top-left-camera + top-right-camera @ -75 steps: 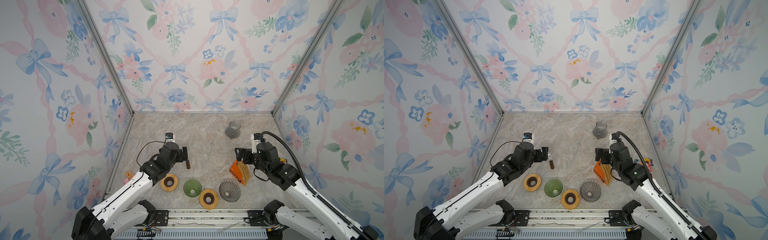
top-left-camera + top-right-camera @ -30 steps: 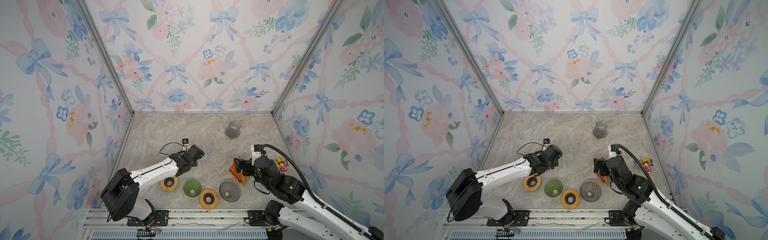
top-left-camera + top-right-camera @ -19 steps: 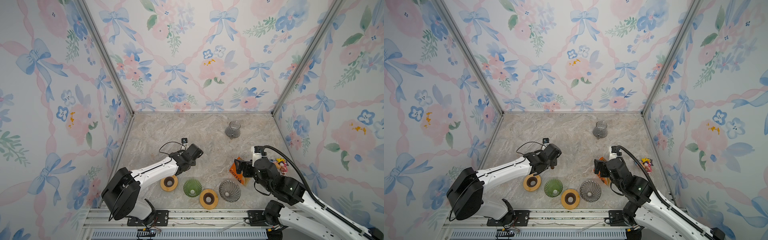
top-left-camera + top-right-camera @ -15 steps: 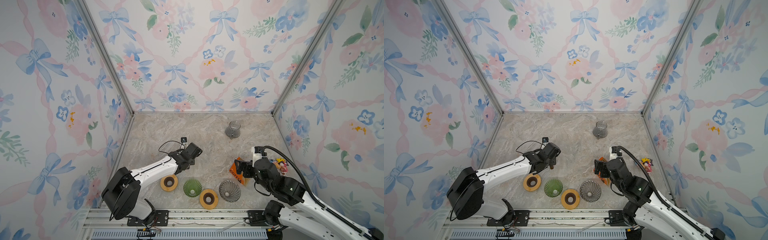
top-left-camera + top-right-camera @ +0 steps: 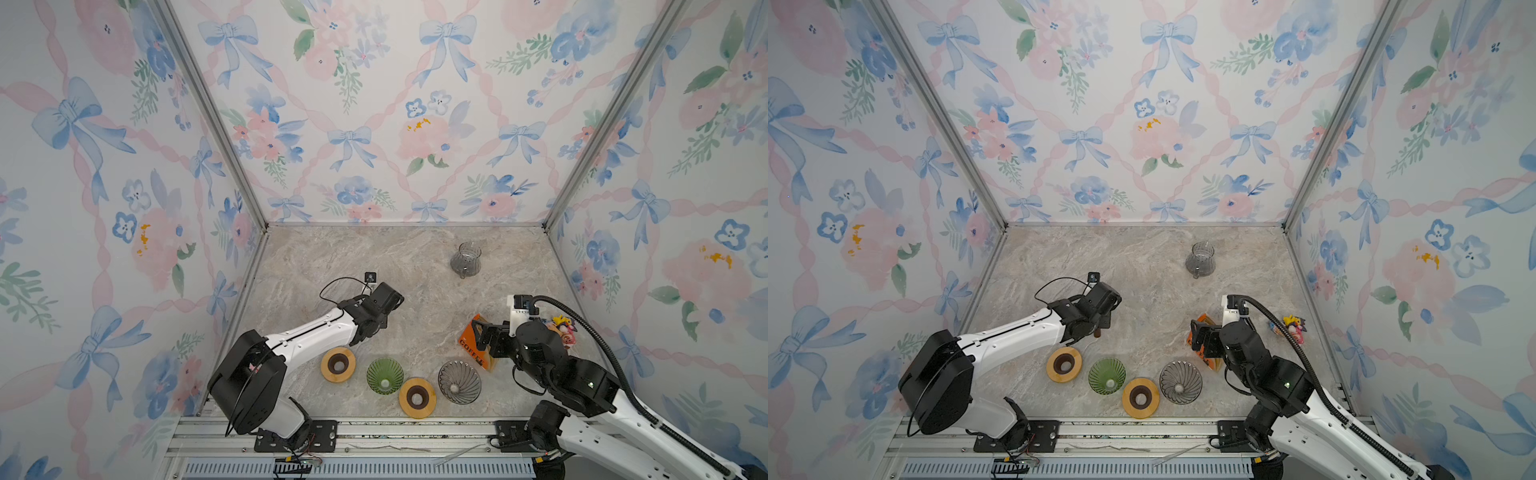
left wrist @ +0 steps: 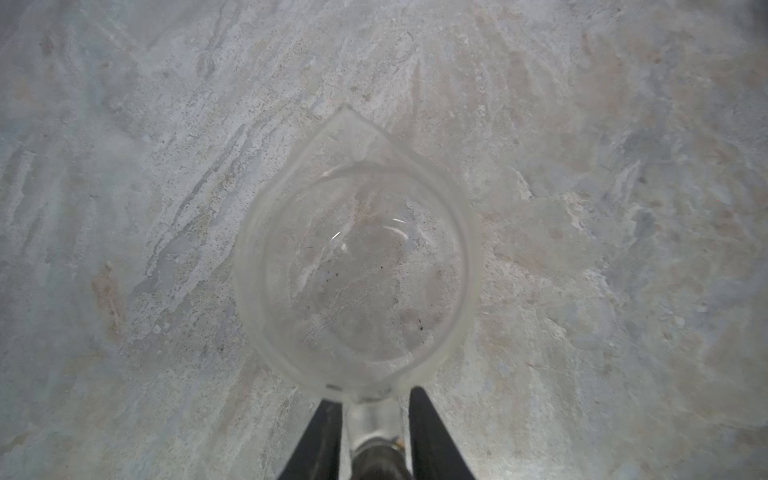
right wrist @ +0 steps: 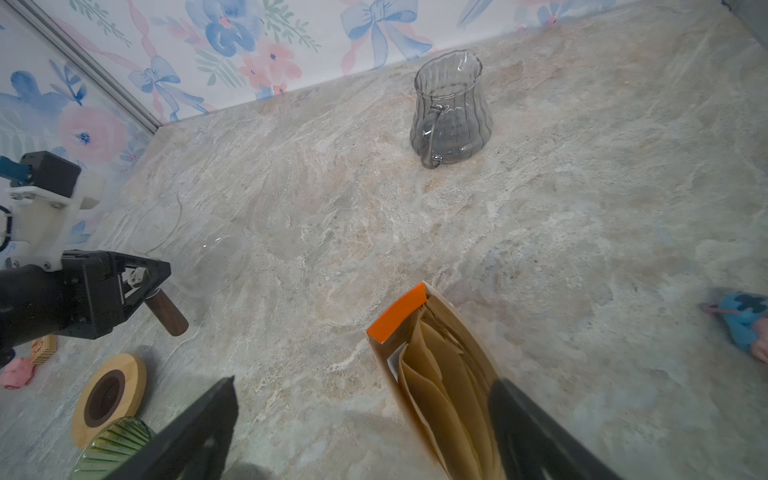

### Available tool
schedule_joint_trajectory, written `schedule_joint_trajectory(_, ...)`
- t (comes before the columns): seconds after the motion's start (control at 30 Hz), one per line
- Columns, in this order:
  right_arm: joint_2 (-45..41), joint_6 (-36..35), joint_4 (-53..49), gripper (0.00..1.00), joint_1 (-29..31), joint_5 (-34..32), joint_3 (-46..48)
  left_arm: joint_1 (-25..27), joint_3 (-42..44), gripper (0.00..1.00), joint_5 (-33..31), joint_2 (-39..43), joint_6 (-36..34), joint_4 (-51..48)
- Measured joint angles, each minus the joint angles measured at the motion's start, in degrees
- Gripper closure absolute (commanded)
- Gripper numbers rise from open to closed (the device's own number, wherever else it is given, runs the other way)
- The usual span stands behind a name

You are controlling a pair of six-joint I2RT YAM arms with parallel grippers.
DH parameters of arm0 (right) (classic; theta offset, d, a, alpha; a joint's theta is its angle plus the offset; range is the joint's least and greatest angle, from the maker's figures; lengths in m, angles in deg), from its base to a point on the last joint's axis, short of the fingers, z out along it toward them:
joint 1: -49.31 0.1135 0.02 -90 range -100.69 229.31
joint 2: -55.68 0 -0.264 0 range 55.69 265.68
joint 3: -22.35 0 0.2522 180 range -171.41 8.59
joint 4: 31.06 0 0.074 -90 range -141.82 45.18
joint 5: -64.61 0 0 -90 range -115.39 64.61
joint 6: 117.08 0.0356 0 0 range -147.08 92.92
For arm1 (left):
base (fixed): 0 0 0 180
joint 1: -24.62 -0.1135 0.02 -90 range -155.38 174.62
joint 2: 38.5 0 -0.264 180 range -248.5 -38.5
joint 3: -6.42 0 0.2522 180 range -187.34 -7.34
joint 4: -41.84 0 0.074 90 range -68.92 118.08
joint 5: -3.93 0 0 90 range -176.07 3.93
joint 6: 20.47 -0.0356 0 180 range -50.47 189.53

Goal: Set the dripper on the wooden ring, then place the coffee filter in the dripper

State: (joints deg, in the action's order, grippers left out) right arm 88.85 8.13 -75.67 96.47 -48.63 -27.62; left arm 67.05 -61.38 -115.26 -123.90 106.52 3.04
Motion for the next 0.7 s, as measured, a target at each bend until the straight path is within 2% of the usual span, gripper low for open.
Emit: schedule_joint_trajectory(0.7,-2.5,-0.9,-0.3,0.04,0.2,0.3,1.6,-3.8,-2.8,0.76,0.7,-1.9,-7.2,-0.3)
